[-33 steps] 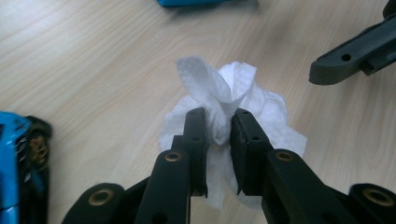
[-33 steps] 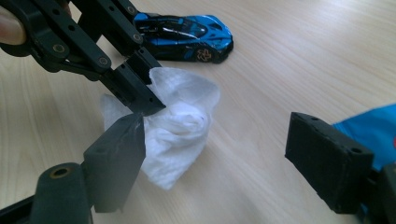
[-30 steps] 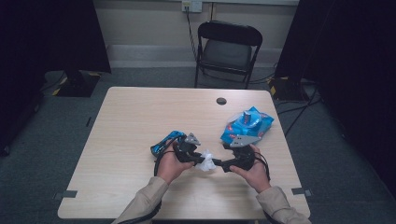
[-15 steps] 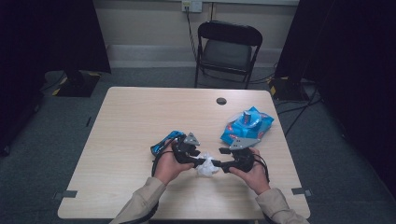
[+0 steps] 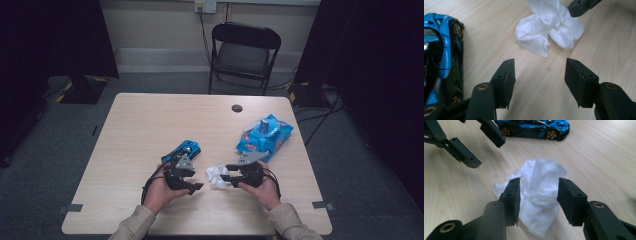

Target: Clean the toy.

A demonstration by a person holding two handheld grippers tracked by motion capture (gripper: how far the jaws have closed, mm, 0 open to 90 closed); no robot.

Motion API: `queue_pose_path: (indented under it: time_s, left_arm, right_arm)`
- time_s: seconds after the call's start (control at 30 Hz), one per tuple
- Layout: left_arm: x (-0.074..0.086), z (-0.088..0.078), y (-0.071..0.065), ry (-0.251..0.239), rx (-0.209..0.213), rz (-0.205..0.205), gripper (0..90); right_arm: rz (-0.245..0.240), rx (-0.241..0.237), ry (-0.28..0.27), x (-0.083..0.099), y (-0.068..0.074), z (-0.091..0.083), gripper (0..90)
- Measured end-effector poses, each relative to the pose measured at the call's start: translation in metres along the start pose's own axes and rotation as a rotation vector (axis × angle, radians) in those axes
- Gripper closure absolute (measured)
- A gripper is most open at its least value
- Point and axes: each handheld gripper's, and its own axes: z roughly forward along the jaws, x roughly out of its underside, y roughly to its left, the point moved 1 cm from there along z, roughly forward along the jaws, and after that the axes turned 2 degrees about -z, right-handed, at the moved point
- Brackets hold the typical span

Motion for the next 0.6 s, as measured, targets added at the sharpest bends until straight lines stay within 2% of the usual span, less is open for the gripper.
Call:
queue_pose_path:
  time_s: [0.17, 0.27, 0.33, 0.47, 0.6]
  left_arm:
    - [0.007, 0.008, -0.004, -0.001, 0.006, 0.023, 38.4]
    - [0.011, 0.011, -0.005, 0.014, 0.001, 0.048, 37.1]
    - [0.013, 0.014, -0.006, -0.01, 0.0, 0.057, 34.3]
    - [0.015, 0.015, -0.008, -0.02, -0.005, 0.079, 30.9]
    - [0.019, 0.019, -0.007, -0.061, 0.006, 0.093, 19.2]
  right_arm:
    - [-0.018, -0.007, 0.021, 0.006, 0.002, 0.006, 55.5]
    - [-0.026, -0.011, 0.032, 0.009, 0.001, 0.006, 57.2]
    - [-0.027, -0.016, 0.046, 0.011, 0.001, 0.007, 57.7]
    - [-0.022, -0.019, 0.058, 0.014, 0.0, 0.009, 57.9]
    - [-0.024, -0.019, 0.062, 0.015, 0.0, 0.01, 57.7]
